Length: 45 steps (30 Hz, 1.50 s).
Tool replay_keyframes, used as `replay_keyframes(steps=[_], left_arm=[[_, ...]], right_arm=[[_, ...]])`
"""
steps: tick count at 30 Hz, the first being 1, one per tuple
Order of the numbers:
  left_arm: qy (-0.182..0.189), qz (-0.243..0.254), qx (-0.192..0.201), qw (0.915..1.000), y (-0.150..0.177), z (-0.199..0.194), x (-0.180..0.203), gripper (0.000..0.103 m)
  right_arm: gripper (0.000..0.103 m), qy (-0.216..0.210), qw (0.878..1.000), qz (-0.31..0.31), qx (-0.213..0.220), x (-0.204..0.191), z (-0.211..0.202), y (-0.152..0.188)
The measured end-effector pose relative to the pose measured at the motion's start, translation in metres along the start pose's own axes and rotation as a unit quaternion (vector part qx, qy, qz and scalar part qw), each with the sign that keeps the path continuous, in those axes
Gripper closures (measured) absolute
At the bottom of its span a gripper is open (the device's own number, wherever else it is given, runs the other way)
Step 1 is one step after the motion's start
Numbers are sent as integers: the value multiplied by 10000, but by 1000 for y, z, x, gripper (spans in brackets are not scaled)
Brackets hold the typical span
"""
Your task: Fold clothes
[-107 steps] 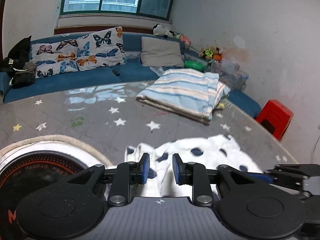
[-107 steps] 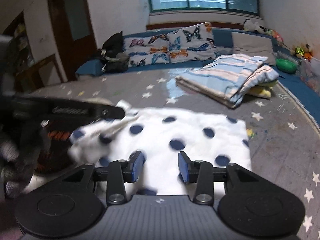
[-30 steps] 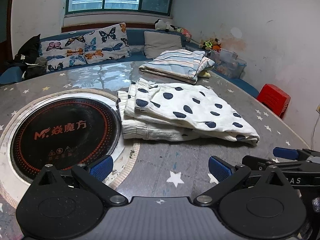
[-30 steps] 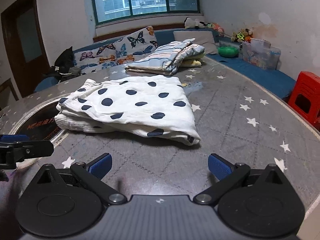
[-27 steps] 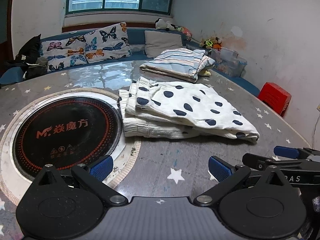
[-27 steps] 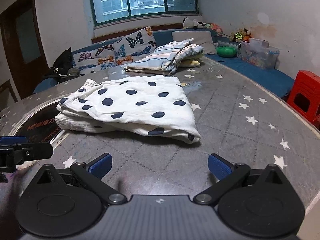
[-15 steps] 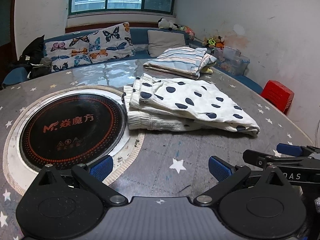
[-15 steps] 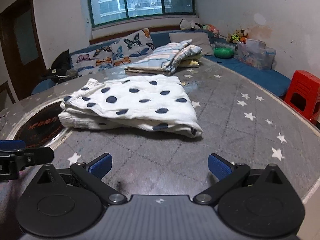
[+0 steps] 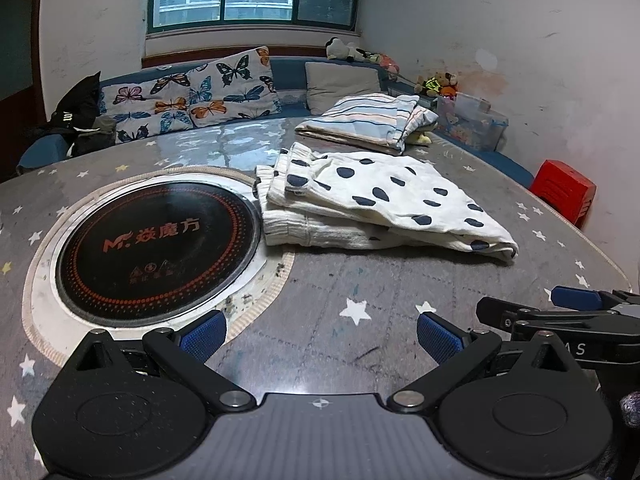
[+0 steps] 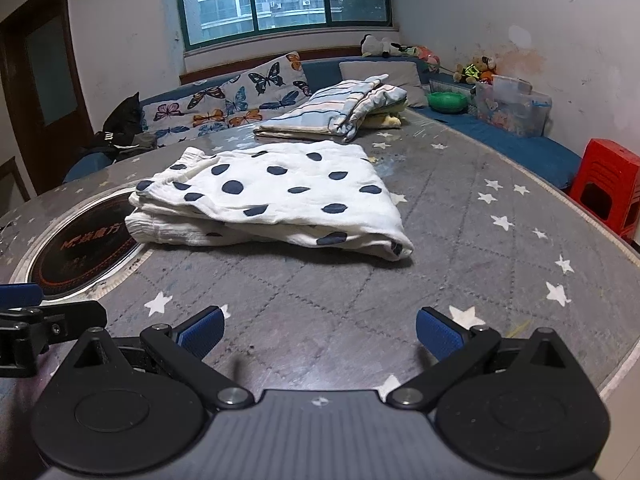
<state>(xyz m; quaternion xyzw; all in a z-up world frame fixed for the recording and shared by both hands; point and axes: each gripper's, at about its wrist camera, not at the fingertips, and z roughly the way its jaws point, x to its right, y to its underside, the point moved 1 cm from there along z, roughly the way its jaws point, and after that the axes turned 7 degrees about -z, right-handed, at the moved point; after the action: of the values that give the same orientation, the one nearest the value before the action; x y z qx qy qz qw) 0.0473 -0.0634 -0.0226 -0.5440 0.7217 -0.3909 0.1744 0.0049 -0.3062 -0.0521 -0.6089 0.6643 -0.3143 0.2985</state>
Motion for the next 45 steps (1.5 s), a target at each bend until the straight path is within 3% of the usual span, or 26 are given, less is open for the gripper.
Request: replay_keyframes(steps=[21,45], left_arm=[[-181,-28,81,9998,5,-8,-1,0],[-97,-6,-62,9999,0,0,12,0]], right_arm=[[0,-65,9999,-70,53,-11,0,1],[0,-101,9998,-49,135,-6,2,-4]])
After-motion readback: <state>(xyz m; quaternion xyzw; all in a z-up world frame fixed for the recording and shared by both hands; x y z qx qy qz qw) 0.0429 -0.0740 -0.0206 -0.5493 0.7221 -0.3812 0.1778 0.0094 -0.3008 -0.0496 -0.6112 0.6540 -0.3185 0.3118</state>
